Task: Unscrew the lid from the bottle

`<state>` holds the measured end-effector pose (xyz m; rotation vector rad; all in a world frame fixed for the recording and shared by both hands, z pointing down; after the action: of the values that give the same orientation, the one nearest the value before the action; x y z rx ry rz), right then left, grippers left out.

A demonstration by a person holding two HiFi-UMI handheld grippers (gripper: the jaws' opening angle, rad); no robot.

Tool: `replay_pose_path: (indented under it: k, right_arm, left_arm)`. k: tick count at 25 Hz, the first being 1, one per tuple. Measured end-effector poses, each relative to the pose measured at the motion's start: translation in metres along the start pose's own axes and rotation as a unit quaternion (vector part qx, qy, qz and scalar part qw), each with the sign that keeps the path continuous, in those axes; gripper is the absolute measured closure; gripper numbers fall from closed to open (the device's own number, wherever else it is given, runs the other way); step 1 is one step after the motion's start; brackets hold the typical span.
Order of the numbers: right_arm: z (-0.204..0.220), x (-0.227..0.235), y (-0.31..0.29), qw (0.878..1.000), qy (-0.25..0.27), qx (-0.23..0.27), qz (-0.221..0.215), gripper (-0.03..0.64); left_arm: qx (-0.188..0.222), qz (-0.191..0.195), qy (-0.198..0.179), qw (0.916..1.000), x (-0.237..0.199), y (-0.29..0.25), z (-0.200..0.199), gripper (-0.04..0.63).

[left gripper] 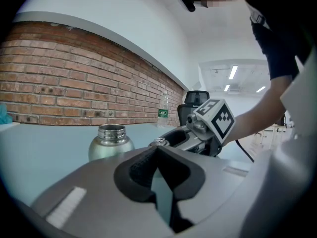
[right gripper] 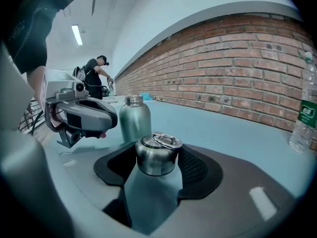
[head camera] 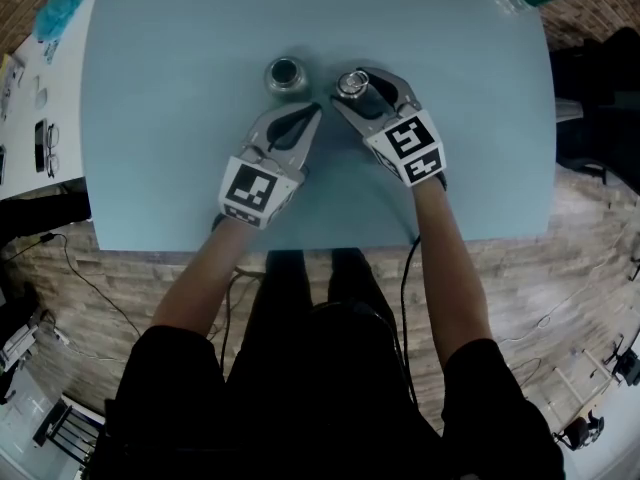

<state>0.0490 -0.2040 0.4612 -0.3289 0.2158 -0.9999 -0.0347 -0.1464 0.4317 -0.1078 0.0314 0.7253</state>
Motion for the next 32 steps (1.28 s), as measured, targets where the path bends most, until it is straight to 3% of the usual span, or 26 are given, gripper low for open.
replay_pose_path:
  k: [18,32]
  right_arm:
    - [0.015,0.000,-0.006,0.999,-0.013,-0.037,0.015,0.350]
    - [0.023,-0.006,-0.012,0.996,0.007,-0.089,0.009,0.357]
  left_arm:
    - [-0.005,-0.001,-0.003,1.0000,0.000,0.005,-0.001,0.595]
    - [-0.011,0.001,-0.005,0.9999,0.002,0.007,0.001,0.595]
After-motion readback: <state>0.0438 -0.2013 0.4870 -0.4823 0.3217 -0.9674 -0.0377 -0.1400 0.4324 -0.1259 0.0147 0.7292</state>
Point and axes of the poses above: the fingertips, and each gripper's own axes: y backward along the fingers, x to its right, z out of its underside, the point moved 4 cm from there along y, backward along the fingers, and after that the axes turned 7 degrees about x, right-handed, at the moved point
